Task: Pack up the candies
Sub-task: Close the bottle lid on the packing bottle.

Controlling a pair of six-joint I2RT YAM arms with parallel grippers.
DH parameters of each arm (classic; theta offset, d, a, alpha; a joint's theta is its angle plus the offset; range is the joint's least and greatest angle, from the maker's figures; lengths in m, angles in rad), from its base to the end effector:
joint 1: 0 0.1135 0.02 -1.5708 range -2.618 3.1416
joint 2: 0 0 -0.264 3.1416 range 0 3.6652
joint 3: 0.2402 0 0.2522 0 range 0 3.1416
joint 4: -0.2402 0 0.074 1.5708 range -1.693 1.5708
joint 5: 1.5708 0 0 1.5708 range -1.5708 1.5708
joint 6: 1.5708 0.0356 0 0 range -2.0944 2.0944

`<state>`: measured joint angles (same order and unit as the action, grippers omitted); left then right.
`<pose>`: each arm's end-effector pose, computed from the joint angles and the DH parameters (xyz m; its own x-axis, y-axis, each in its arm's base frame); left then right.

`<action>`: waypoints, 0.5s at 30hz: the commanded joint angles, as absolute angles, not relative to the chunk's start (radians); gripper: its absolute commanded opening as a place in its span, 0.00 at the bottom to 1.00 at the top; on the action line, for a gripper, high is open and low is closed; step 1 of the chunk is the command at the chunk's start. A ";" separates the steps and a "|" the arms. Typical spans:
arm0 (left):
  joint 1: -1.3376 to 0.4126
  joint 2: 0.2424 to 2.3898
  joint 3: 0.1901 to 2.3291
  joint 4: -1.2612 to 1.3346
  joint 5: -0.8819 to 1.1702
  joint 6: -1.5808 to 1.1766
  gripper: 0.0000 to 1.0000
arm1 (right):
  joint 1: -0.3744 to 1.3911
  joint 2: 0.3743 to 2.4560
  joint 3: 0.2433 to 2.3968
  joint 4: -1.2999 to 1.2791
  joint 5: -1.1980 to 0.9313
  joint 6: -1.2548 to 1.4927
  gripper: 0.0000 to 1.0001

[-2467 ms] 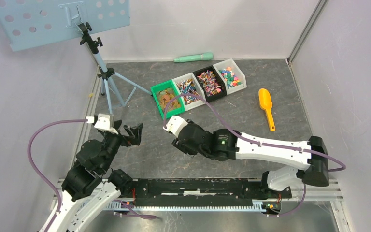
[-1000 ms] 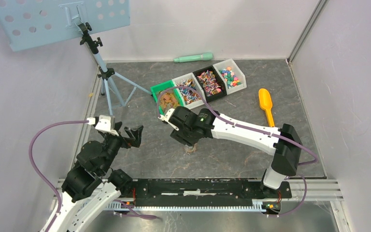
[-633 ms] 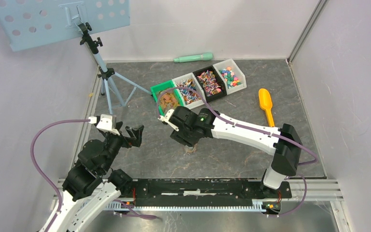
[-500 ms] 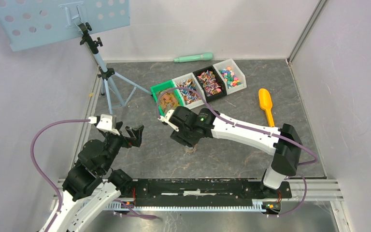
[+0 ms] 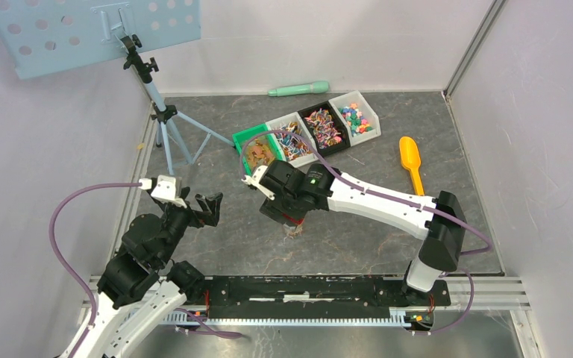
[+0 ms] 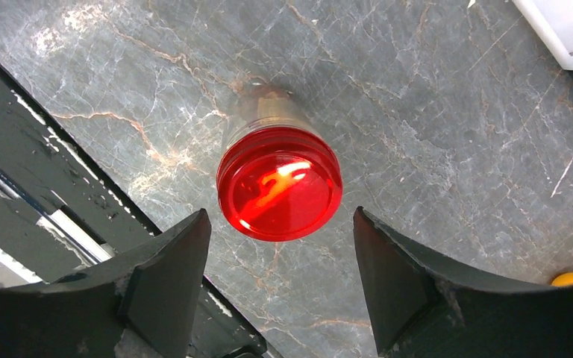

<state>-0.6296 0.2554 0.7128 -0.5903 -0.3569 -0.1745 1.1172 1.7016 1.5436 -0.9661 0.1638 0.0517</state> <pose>0.0593 -0.0278 0.3280 -0.1527 -0.0900 -0.9842 0.2491 0.9602 -0.1265 0.1599 0.3147 0.2975 -0.4389 -0.7840 -0.4390 -0.8344 0.5369 -0.1246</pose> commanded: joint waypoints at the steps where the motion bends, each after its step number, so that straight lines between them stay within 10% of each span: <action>1: -0.626 0.273 0.703 -0.548 -0.348 -0.175 1.00 | 1.115 1.660 1.589 -0.938 0.215 0.061 0.77; 5: -0.626 0.304 0.695 -0.527 -0.278 -0.239 1.00 | 1.103 1.577 1.532 -0.852 0.268 0.080 0.97; 15: -0.626 0.512 0.683 -0.416 0.135 -0.463 0.85 | 1.011 1.205 1.089 -0.443 0.330 0.175 0.98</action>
<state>-0.6292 0.4290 0.6884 -0.5152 -0.0422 -0.3145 1.0481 1.3308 1.2243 -0.6670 0.2874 0.1101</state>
